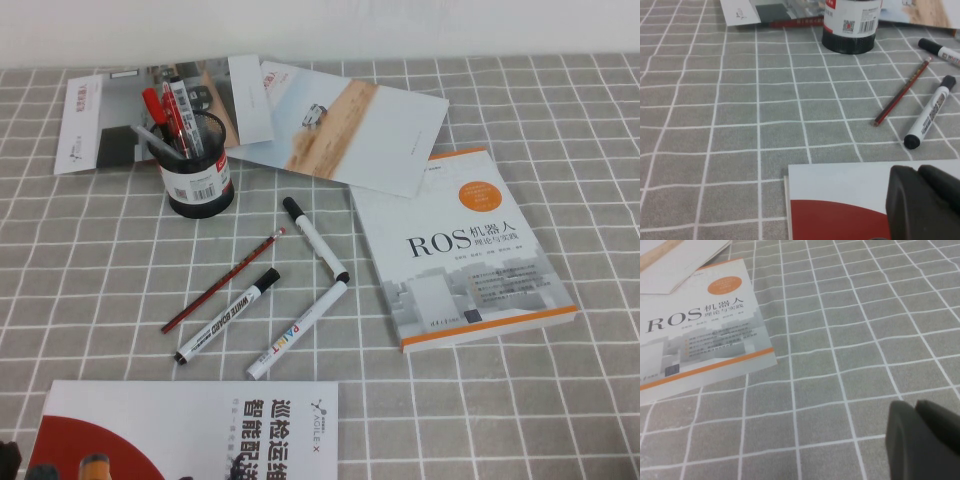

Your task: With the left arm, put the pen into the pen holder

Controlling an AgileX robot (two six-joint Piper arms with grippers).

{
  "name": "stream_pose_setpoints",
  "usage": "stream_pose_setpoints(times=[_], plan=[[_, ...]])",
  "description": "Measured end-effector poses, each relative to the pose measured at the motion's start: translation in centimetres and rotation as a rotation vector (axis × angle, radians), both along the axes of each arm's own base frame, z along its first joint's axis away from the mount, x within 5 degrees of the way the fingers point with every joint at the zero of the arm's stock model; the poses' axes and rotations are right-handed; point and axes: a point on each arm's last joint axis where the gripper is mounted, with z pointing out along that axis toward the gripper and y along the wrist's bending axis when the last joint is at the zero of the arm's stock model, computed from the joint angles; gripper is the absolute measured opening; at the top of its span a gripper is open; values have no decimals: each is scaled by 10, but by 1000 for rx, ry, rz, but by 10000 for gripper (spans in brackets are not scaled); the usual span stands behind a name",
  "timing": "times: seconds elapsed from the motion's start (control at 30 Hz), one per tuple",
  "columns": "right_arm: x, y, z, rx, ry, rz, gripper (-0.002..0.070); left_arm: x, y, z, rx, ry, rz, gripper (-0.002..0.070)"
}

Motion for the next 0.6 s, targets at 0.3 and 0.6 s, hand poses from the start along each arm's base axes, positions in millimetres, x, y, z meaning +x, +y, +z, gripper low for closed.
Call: stream_pose_setpoints(times=[0.3, 0.6], plan=[[0, 0, 0, 0, 0, 0, -15, 0, 0, 0, 7, -4, 0, -3], [0, 0, 0, 0, 0, 0, -15, 0, 0, 0, 10, -4, 0, -3]])
